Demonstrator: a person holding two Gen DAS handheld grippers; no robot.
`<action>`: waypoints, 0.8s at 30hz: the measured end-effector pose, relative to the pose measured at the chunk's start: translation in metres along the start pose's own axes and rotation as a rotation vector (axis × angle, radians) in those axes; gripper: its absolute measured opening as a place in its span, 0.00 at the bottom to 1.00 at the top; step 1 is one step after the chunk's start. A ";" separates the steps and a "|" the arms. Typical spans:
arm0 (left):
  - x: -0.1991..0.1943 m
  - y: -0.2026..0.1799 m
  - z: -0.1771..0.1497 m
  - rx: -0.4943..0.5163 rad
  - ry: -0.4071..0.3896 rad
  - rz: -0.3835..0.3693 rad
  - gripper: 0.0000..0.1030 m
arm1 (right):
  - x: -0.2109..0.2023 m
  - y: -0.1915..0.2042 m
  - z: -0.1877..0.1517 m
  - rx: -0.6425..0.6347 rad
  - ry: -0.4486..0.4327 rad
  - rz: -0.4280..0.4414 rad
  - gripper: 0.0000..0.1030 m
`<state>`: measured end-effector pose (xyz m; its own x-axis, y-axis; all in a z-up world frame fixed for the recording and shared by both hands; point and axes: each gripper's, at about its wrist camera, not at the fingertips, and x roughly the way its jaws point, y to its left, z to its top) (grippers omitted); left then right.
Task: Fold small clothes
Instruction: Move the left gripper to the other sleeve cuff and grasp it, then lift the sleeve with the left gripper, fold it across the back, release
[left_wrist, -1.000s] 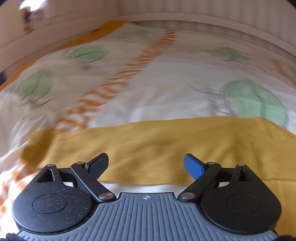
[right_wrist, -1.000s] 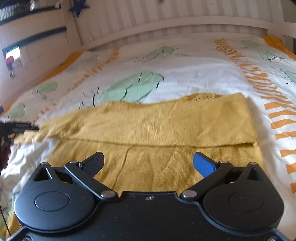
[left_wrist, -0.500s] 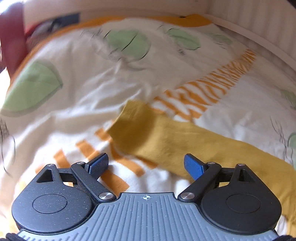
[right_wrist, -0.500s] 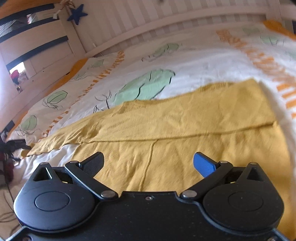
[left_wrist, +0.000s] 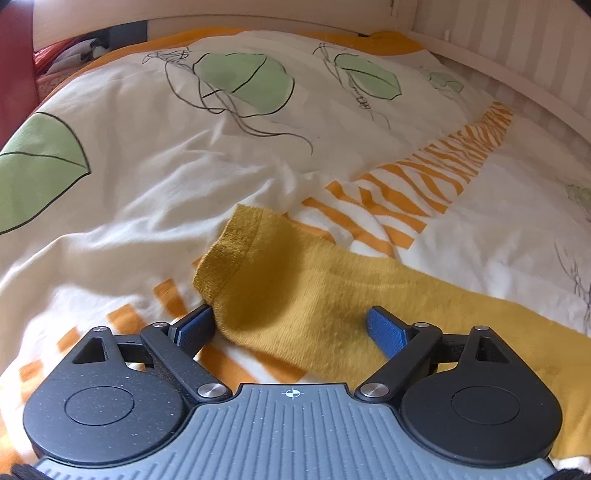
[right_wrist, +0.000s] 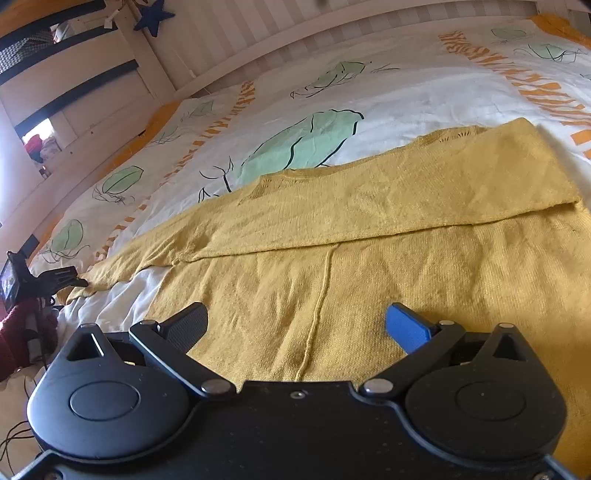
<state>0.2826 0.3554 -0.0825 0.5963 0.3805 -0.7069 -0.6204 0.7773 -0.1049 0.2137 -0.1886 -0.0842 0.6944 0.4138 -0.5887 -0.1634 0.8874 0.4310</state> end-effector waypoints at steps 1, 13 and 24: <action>0.001 0.001 0.001 -0.009 -0.004 -0.009 0.86 | 0.000 0.000 0.000 -0.002 -0.001 -0.001 0.99; -0.033 -0.004 0.010 -0.070 -0.123 -0.151 0.09 | 0.003 -0.002 0.002 -0.004 0.000 -0.012 0.99; -0.137 -0.127 0.004 0.142 -0.205 -0.425 0.09 | -0.010 -0.016 0.020 0.015 -0.015 -0.081 0.99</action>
<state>0.2821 0.2063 0.0299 0.8783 0.0948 -0.4686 -0.2337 0.9402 -0.2478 0.2235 -0.2108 -0.0709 0.7153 0.3373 -0.6120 -0.0954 0.9147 0.3926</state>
